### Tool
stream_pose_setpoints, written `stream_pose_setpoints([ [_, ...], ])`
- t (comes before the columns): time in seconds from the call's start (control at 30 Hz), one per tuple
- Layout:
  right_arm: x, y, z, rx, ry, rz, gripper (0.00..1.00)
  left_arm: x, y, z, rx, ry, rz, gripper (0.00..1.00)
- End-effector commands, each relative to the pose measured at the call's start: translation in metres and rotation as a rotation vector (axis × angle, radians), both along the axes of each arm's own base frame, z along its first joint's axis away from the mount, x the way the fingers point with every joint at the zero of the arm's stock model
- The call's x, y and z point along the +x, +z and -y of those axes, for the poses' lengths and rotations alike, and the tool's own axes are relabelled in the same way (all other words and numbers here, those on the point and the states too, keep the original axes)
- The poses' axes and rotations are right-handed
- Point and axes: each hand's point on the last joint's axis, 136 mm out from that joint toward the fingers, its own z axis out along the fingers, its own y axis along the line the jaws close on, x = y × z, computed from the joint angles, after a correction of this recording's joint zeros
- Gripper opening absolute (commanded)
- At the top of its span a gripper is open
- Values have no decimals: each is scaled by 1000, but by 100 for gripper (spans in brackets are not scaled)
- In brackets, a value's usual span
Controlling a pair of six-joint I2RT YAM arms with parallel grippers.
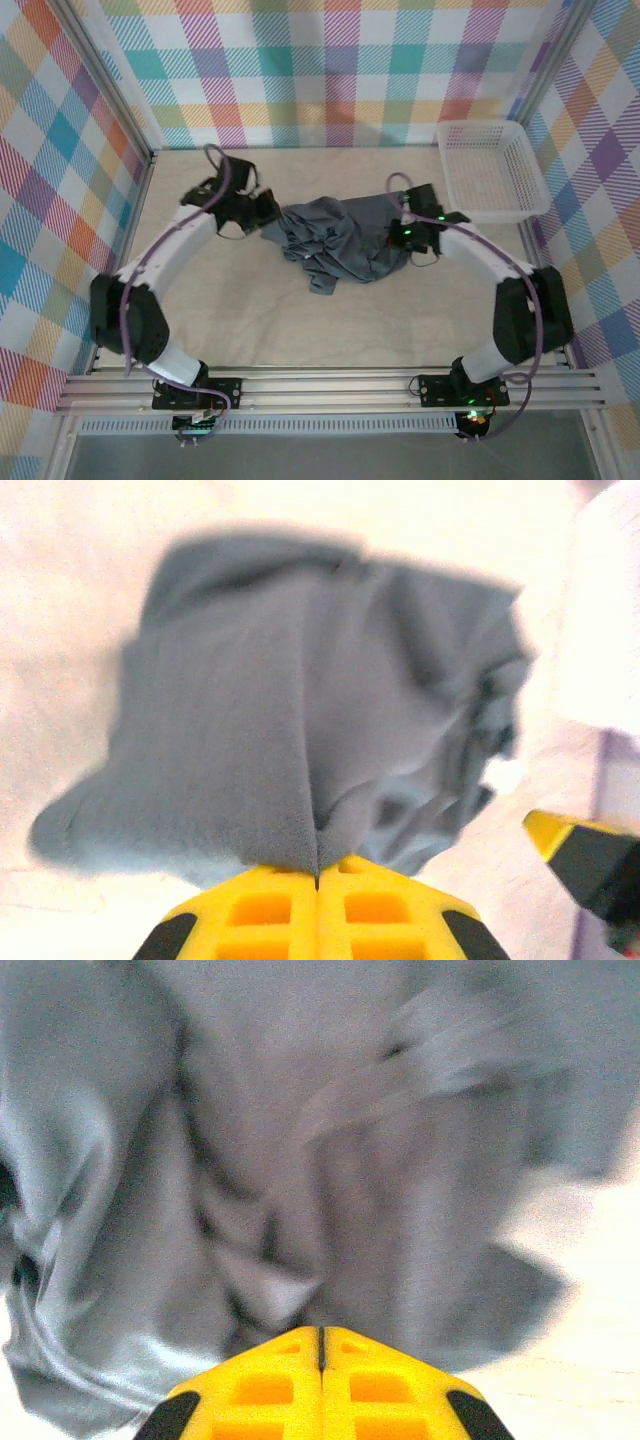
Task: Fold the inside-out t-shirt
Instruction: Flatten out the T-shirt at the center of the table.
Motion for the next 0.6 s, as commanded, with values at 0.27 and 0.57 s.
stream_pose_setpoints([
  [0.27,-51,47,-109,143,357,173,57,-49,119,28,-131,-87,161,0],
  [0.57,-66,-43,-212,-154,536,192,71,-50,158,-6,-23,42,269,0],
])
